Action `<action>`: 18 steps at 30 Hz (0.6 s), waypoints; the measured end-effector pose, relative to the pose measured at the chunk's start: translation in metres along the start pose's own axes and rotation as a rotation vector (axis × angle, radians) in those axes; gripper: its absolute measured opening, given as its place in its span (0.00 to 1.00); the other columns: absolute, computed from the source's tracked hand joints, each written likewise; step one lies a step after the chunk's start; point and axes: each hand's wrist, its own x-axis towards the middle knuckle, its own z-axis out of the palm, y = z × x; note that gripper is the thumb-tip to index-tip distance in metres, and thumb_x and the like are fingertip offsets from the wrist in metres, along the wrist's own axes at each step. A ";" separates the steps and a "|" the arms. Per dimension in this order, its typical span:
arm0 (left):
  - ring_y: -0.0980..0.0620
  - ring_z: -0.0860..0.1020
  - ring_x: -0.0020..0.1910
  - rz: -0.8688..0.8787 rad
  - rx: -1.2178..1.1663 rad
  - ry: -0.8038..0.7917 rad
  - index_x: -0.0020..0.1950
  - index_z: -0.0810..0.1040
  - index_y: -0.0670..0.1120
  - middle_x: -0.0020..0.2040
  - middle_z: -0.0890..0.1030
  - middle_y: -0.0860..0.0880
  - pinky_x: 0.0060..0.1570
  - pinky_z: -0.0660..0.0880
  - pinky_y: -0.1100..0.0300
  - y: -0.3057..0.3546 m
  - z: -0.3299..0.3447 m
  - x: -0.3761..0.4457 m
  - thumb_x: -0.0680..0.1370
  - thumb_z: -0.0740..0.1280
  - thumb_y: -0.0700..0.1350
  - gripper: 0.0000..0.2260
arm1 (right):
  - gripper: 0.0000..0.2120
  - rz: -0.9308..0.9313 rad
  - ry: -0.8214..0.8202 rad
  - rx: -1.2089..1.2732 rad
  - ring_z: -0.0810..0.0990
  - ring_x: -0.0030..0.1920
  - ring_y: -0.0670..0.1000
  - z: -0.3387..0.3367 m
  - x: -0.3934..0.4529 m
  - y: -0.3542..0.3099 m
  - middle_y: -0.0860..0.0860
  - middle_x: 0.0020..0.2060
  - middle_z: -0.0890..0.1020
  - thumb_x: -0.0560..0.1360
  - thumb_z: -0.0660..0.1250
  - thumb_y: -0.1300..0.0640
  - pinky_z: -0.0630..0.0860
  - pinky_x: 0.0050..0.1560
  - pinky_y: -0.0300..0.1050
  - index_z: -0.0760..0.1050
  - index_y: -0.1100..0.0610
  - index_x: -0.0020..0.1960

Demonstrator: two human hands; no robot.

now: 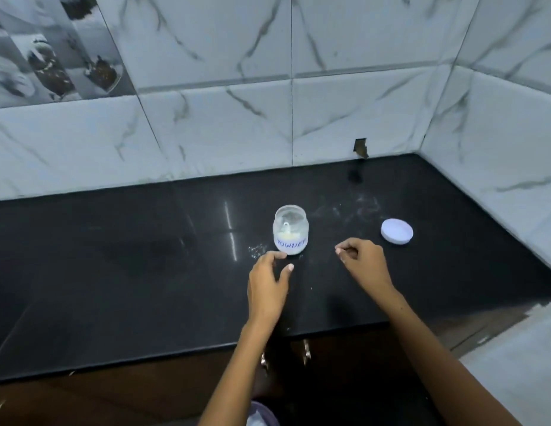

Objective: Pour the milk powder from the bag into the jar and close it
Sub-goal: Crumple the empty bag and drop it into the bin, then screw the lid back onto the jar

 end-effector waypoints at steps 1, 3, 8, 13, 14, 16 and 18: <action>0.52 0.77 0.55 -0.019 -0.007 0.013 0.56 0.77 0.46 0.54 0.81 0.50 0.55 0.75 0.52 0.001 0.007 0.010 0.75 0.70 0.44 0.11 | 0.04 -0.006 -0.001 -0.023 0.83 0.44 0.47 -0.002 0.013 0.004 0.50 0.40 0.85 0.74 0.67 0.58 0.80 0.48 0.46 0.81 0.54 0.45; 0.51 0.76 0.57 -0.059 -0.016 0.045 0.57 0.76 0.46 0.56 0.80 0.50 0.56 0.75 0.52 0.002 0.020 0.027 0.73 0.71 0.45 0.14 | 0.04 -0.021 -0.003 -0.071 0.83 0.44 0.49 -0.006 0.034 0.012 0.51 0.41 0.85 0.75 0.67 0.58 0.80 0.47 0.47 0.81 0.55 0.47; 0.46 0.75 0.59 -0.151 -0.058 0.140 0.61 0.74 0.43 0.57 0.80 0.46 0.56 0.72 0.53 -0.004 0.053 0.059 0.70 0.74 0.42 0.21 | 0.06 -0.062 0.010 -0.234 0.82 0.47 0.54 -0.014 0.077 0.042 0.54 0.46 0.84 0.75 0.66 0.61 0.79 0.48 0.51 0.79 0.59 0.51; 0.47 0.72 0.59 -0.204 -0.033 0.193 0.65 0.71 0.47 0.58 0.79 0.50 0.52 0.66 0.58 -0.012 0.069 0.081 0.64 0.79 0.52 0.33 | 0.11 -0.057 -0.014 -0.470 0.77 0.56 0.54 -0.020 0.098 0.071 0.54 0.56 0.79 0.77 0.62 0.64 0.78 0.47 0.50 0.76 0.60 0.59; 0.47 0.72 0.58 -0.212 -0.031 0.199 0.64 0.72 0.49 0.57 0.79 0.50 0.52 0.69 0.55 -0.014 0.071 0.086 0.62 0.79 0.54 0.33 | 0.12 -0.050 -0.020 -0.506 0.76 0.56 0.53 -0.022 0.102 0.076 0.53 0.57 0.78 0.77 0.61 0.64 0.77 0.45 0.48 0.75 0.59 0.60; 0.47 0.75 0.54 -0.211 -0.029 0.221 0.62 0.72 0.53 0.54 0.80 0.51 0.51 0.74 0.50 -0.016 0.076 0.093 0.60 0.79 0.56 0.33 | 0.13 -0.031 -0.024 -0.562 0.76 0.55 0.52 -0.026 0.108 0.086 0.52 0.57 0.77 0.78 0.61 0.63 0.75 0.41 0.46 0.73 0.59 0.61; 0.47 0.77 0.51 -0.187 -0.028 0.239 0.59 0.73 0.55 0.51 0.81 0.52 0.51 0.75 0.46 -0.016 0.081 0.099 0.59 0.79 0.57 0.32 | 0.12 -0.018 -0.033 -0.602 0.77 0.53 0.52 -0.028 0.112 0.094 0.52 0.57 0.77 0.78 0.61 0.62 0.74 0.40 0.45 0.73 0.59 0.61</action>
